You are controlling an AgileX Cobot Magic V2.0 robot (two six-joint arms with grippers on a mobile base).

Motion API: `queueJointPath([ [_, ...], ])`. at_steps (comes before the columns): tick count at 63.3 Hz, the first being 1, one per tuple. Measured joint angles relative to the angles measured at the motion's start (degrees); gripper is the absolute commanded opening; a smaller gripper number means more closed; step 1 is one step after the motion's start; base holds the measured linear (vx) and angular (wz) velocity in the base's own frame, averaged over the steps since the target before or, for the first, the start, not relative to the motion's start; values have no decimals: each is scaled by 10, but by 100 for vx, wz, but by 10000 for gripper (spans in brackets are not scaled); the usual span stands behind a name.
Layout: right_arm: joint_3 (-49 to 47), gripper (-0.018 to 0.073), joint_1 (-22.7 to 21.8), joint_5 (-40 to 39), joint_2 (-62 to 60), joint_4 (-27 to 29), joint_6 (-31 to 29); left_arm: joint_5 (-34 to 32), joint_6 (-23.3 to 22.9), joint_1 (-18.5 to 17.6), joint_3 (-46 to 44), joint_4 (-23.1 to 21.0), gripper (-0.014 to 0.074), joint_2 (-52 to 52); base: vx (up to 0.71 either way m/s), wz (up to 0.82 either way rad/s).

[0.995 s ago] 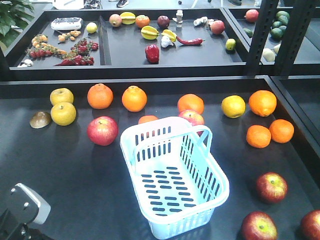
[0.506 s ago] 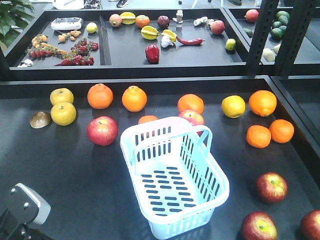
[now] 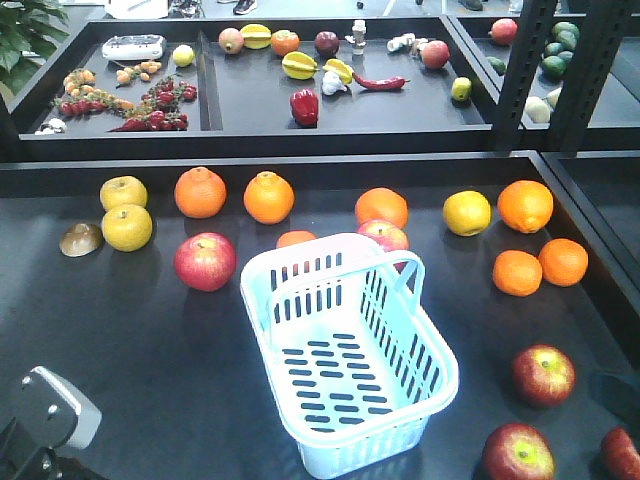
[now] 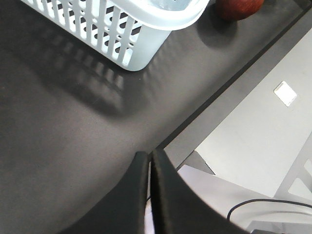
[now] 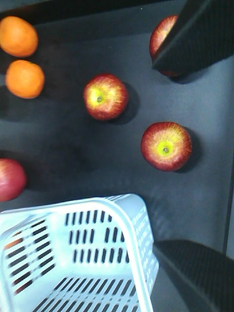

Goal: Pick three apples into basket with both arms
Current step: 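Reach the right gripper down to the red apple beside the basket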

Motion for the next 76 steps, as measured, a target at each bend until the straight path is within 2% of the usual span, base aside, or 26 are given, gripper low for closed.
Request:
queueJointPath([
  [7, -10, 700, 0, 0, 50, 10, -13, 0, 0, 0, 0, 0, -6, 0, 0, 0],
  [21, -88, 640, 0, 69, 182, 76, -86, 0, 0, 0, 0, 0, -6, 0, 0, 0],
  [29, -123, 613, 0, 110, 258, 85, -108, 0, 0, 0, 0, 0, -6, 0, 0, 0],
  [49, -131, 592, 0, 125, 420, 84, -108, 0, 0, 0, 0, 0, -6, 0, 0, 0],
  [76, -132, 592, 0, 62, 554, 65, -79, 0, 0, 0, 0, 0, -6, 0, 0, 0],
])
